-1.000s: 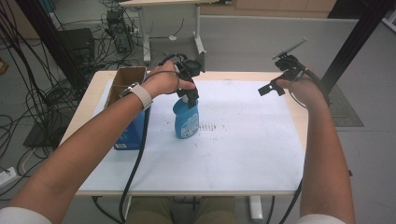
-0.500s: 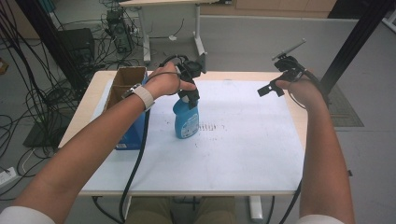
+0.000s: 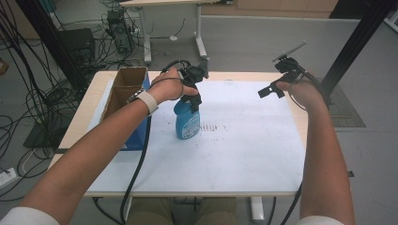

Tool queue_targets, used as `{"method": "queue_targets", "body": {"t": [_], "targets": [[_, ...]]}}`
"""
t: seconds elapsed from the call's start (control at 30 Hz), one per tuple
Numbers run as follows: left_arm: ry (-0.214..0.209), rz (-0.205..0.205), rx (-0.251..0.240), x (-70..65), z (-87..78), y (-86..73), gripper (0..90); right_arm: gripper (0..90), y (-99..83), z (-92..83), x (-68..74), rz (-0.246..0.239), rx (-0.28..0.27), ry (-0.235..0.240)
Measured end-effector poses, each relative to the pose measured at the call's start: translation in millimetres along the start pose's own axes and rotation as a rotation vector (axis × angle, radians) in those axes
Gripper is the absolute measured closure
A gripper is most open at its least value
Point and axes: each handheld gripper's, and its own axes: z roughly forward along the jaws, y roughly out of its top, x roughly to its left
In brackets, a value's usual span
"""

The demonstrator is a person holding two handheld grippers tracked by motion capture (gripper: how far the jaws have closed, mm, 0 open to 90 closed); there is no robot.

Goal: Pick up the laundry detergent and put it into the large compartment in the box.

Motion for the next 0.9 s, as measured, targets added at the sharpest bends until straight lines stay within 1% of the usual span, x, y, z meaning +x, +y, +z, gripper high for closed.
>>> {"method": "queue_targets", "body": {"t": [0.27,0.4,0.57,0.9], "targets": [[0.007,-0.001,0.007,-3.4,9.5,1.7,12.6,8.1,-2.1,3.6,-0.9,0.003,0.001,0.007],[0.017,0.0,0.011,-5.2,13.1,2.5,12.8,8.1,-3.6,3.5,-1.6,0.005,-0.002,0.008],[0.014,-0.003,0.006,-5.2,15.0,2.4,14.1,8.1,-5.0,4.1,-2.6,0.008,0.0,0.009],[0.024,-0.016,0.005,-4.4,17.8,1.8,16.6,8.1,-4.8,3.7,-1.4,0.001,-0.005,0.012]]}}
